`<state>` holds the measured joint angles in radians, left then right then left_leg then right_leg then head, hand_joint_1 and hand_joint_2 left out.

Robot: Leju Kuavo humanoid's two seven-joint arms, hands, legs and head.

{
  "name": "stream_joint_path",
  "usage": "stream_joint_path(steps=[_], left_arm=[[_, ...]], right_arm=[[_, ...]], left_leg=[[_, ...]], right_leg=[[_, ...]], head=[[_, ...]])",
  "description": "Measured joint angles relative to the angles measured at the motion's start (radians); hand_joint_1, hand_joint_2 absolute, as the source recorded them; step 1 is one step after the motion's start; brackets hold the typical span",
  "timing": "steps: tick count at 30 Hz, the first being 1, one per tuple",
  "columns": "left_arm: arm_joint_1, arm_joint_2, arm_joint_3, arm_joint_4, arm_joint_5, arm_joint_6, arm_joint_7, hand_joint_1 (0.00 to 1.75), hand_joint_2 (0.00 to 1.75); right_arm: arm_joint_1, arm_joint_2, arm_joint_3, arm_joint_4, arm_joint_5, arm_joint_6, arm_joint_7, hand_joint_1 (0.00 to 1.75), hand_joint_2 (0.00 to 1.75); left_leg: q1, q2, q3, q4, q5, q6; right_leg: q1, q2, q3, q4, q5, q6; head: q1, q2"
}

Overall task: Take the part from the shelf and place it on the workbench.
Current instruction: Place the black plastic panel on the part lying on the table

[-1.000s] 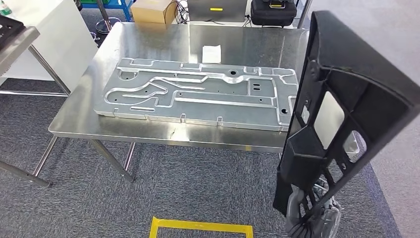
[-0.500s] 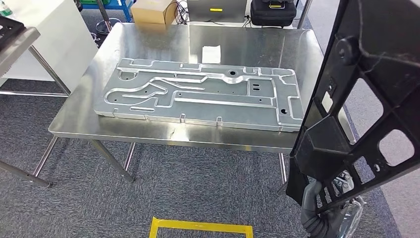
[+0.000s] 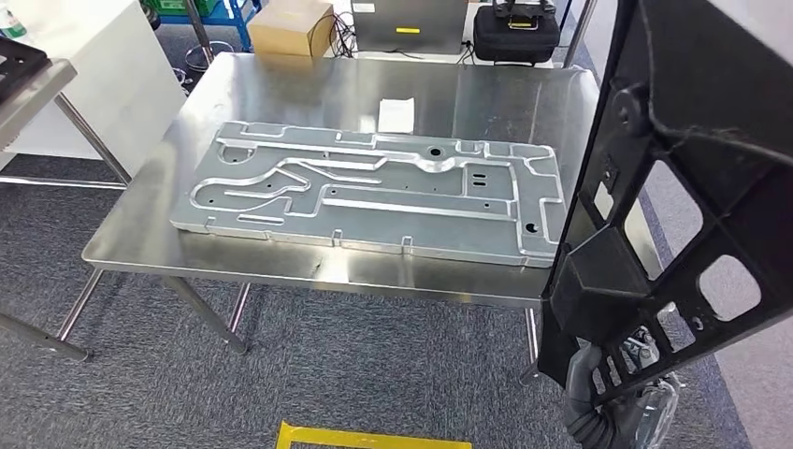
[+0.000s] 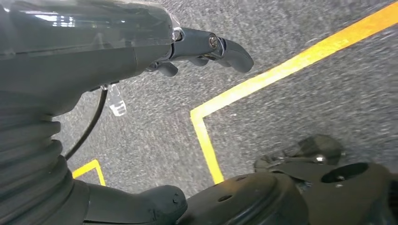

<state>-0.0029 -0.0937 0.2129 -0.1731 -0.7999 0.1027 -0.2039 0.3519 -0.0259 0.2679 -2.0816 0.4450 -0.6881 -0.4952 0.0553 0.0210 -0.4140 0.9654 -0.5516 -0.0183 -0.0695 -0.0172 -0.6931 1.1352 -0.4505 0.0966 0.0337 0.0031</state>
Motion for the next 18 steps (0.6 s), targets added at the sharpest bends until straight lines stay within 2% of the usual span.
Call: stream_joint_path(steps=[1,2,3,4,5,6,7,8,9,10,11,12,13,14,15,16,17,18], left_arm=[[0.0,0.003,0.0,0.0,0.0,0.0,0.0,0.0,1.75],[-0.001,0.007,0.001,0.0,0.0,0.001,0.0,0.0,1.75],[-0.002,0.009,0.001,0.0,0.0,0.001,0.0,0.0,1.75],[-0.003,0.009,0.001,0.0,-0.001,0.001,0.0,0.0,1.75],[-0.005,0.009,0.001,0.0,-0.001,0.001,0.0,0.0,1.75],[-0.005,0.01,0.001,0.0,-0.003,0.001,0.0,0.0,1.75],[-0.007,0.01,0.002,0.0,-0.004,0.001,0.0,0.0,1.75],[-0.008,0.01,0.002,0.0,-0.006,0.001,0.0,0.0,1.75],[-0.008,0.01,0.002,0.0,-0.007,0.0,0.0,0.0,1.75],[-0.007,0.01,0.002,0.0,-0.007,-0.001,0.001,0.0,1.75],[-0.004,0.009,0.002,0.0,-0.008,-0.001,0.001,0.0,1.75],[-0.002,0.008,0.002,0.0,-0.008,-0.002,0.002,0.0,1.75],[0.002,0.006,0.002,0.0,-0.008,-0.002,0.002,0.0,1.75],[0.005,0.005,0.002,0.0,-0.009,-0.003,0.002,0.0,1.75],[0.009,0.004,0.002,0.0,-0.009,-0.003,0.003,0.0,1.75],[0.012,0.003,0.003,0.0,-0.01,-0.003,0.003,0.0,1.75],[0.015,0.003,0.004,0.0,-0.01,-0.002,0.004,0.0,1.75],[0.016,0.003,0.005,0.0,-0.01,-0.001,0.004,0.0,1.75]], right_arm=[[-0.001,0.0,0.001,0.002,0.0,0.0,0.0,1.75,1.75],[0.0,0.0,0.002,0.003,0.001,-0.001,0.0,1.75,1.75],[0.001,-0.001,0.003,0.005,0.001,-0.002,0.001,1.75,1.75],[0.003,-0.001,0.004,0.006,0.001,-0.002,0.001,1.75,1.75],[0.005,-0.001,0.004,0.006,0.001,-0.003,0.002,1.75,1.75],[0.007,-0.002,0.004,0.006,0.001,-0.004,0.002,1.75,1.75],[0.007,-0.001,0.005,0.006,0.002,-0.005,0.002,1.75,1.75],[0.006,-0.001,0.006,0.006,0.003,-0.005,0.003,1.75,1.75],[0.006,-0.001,0.007,0.006,0.004,-0.006,0.004,1.75,1.75],[0.006,-0.001,0.007,0.006,0.005,-0.006,0.005,1.75,1.75],[0.005,-0.001,0.008,0.007,0.007,-0.006,0.007,1.75,1.75],[0.005,-0.001,0.009,0.008,0.008,-0.006,0.008,1.75,1.75],[0.005,-0.001,0.01,0.008,0.01,-0.006,0.009,1.75,1.75],[0.005,-0.001,0.01,0.008,0.011,-0.006,0.01,1.75,1.75],[0.006,-0.001,0.011,0.009,0.012,-0.006,0.01,1.75,1.75],[0.006,-0.001,0.011,0.01,0.014,-0.006,0.011,1.75,1.75],[0.006,-0.001,0.012,0.013,0.015,-0.006,0.013,1.75,1.75],[0.007,-0.002,0.012,0.015,0.016,-0.007,0.016,1.75,1.75]], left_leg=[[0.005,0.001,0.013,0.0,-0.013,-0.015],[0.005,0.002,0.024,-0.005,-0.025,-0.028],[0.005,0.004,0.037,-0.01,-0.029,-0.041],[0.006,0.004,0.044,-0.009,-0.022,-0.052],[0.008,0.004,0.041,0.009,-0.005,-0.061],[0.011,0.001,0.023,0.057,0.021,-0.065],[0.011,-0.003,-0.019,0.126,0.043,-0.064],[0.009,-0.007,-0.072,0.204,0.049,-0.059],[0.003,-0.01,-0.127,0.274,0.033,-0.052],[-0.006,-0.011,-0.179,0.322,-0.008,-0.043],[-0.016,-0.012,-0.222,0.344,-0.064,-0.033],[-0.025,-0.012,-0.254,0.343,-0.114,-0.022],[-0.035,-0.014,-0.28,0.319,-0.145,-0.007],[-0.045,-0.016,-0.299,0.279,-0.136,0.012],[-0.056,-0.021,-0.311,0.223,-0.069,0.034],[-0.072,-0.029,-0.319,0.157,0.04,0.055],[-0.083,-0.036,-0.318,0.112,0.14,0.07],[-0.094,-0.041,-0.313,0.084,0.214,0.078]], right_leg=[[-0.006,-0.008,0.018,-0.051,0.023,0.0],[-0.006,-0.014,0.025,-0.078,0.038,-0.009],[-0.005,-0.015,0.027,-0.086,0.038,-0.024],[-0.001,-0.009,0.029,-0.082,0.022,-0.046],[0.0,-0.002,0.038,-0.083,0.015,-0.059],[0.001,0.002,0.052,-0.086,0.005,-0.071],[0.004,0.005,0.072,-0.092,-0.006,-0.082],[0.01,0.007,0.095,-0.099,-0.018,-0.091],[0.017,0.008,0.118,-0.108,-0.03,-0.099],[0.026,0.012,0.144,-0.118,-0.043,-0.105],[0.035,0.016,0.171,-0.128,-0.057,-0.112],[0.045,0.021,0.199,-0.137,-0.071,-0.117],[0.055,0.027,0.229,-0.145,-0.086,-0.121],[0.066,0.032,0.257,-0.153,-0.102,-0.126],[0.072,0.036,0.282,-0.159,-0.119,-0.129],[0.079,0.042,0.306,-0.162,-0.137,-0.13],[0.082,0.048,0.324,-0.162,-0.155,-0.127],[0.081,0.055,0.34,-0.162,-0.173,-0.122]], head=[[0.005,0.0],[0.007,0.0],[0.009,0.0],[0.006,0.0],[0.0,0.0],[-0.004,0.0],[-0.01,0.0],[-0.015,0.0],[-0.019,0.0],[-0.021,0.0],[-0.021,0.0],[-0.022,0.0],[-0.023,0.0],[-0.024,0.0],[-0.024,0.0],[-0.021,0.0],[-0.017,0.0],[-0.012,0.0]])
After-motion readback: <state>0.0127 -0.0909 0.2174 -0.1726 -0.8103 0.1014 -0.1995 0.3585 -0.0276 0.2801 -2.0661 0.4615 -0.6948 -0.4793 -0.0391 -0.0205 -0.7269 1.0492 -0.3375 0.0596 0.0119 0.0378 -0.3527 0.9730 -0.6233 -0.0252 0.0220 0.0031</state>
